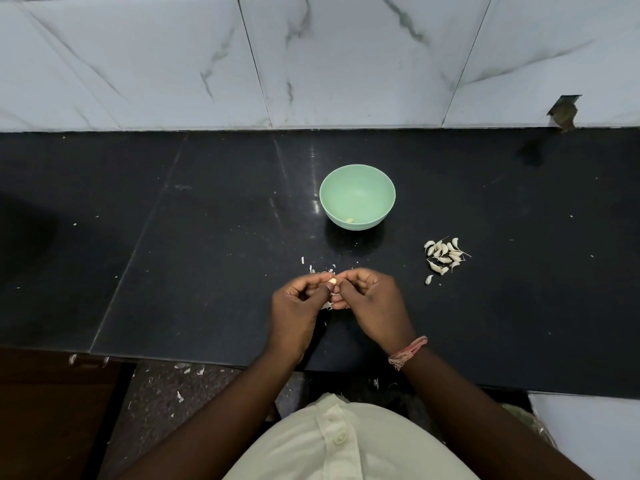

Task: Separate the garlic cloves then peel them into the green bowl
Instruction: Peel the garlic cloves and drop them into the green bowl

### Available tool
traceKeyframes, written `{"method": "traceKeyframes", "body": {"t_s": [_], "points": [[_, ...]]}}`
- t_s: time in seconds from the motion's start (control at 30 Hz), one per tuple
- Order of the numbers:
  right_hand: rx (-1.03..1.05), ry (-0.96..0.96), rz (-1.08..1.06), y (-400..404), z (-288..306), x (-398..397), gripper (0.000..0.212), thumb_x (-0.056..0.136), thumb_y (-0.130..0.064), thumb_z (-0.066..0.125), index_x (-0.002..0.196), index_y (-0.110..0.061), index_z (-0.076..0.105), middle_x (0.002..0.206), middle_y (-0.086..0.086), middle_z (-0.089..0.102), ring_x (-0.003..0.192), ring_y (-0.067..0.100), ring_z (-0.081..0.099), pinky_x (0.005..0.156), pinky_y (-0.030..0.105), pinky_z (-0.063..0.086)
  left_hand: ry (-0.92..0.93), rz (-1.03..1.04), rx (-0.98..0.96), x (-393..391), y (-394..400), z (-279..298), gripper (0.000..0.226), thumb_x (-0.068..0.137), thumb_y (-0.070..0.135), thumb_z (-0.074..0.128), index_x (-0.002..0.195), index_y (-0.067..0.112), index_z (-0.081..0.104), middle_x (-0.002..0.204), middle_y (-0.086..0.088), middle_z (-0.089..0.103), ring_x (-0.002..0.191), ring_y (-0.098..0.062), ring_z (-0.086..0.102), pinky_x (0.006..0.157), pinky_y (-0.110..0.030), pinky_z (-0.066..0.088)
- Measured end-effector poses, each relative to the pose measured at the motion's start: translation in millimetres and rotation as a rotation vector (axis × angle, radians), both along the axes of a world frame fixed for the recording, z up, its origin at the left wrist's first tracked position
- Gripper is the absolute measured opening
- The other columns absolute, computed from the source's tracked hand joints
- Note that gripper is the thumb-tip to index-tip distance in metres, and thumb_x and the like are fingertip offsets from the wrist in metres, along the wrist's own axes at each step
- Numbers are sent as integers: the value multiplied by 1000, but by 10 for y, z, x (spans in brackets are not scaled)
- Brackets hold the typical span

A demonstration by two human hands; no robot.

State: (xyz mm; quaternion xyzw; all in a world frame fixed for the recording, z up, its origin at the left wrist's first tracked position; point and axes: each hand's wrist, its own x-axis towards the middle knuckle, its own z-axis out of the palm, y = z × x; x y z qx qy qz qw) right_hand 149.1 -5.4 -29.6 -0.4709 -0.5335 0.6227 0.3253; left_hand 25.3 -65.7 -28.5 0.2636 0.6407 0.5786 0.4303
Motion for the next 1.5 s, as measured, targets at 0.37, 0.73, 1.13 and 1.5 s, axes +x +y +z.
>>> {"method": "traceKeyframes", "body": {"t_s": [0.37,0.73,1.13,1.5], "points": [[177,-210,5,-16,-1,-25,5,88,-14,70,85,-16,73,70,0,72,59,13,69,64,49,62,29,27,41,24,-5,18,18,89,-4,71,103,5,77,94,-7,79,89,-18,74,83,-29,60],[230,-280,25,-25,78,-2,13,88,-14,68,75,-16,68,63,0,66,48,8,59,52,34,54,-2,-10,41,3,-21,18,20,88,-4,71,106,4,77,100,-7,79,97,-21,75,85,-27,59],[-31,-27,-26,-54,58,-48,13,95,1,59,85,-4,65,63,2,67,51,15,61,55,33,55,141,16,17,-15,18,-58,16,91,1,70,97,13,78,95,-5,77,89,-17,73,79,-29,57],[-29,-8,1,-52,8,-55,9,98,-2,59,94,5,64,69,9,69,62,17,65,52,28,55,-71,-34,-11,0,39,-30,14,94,5,67,104,5,77,94,-12,78,81,-22,70,76,-34,59]]}}
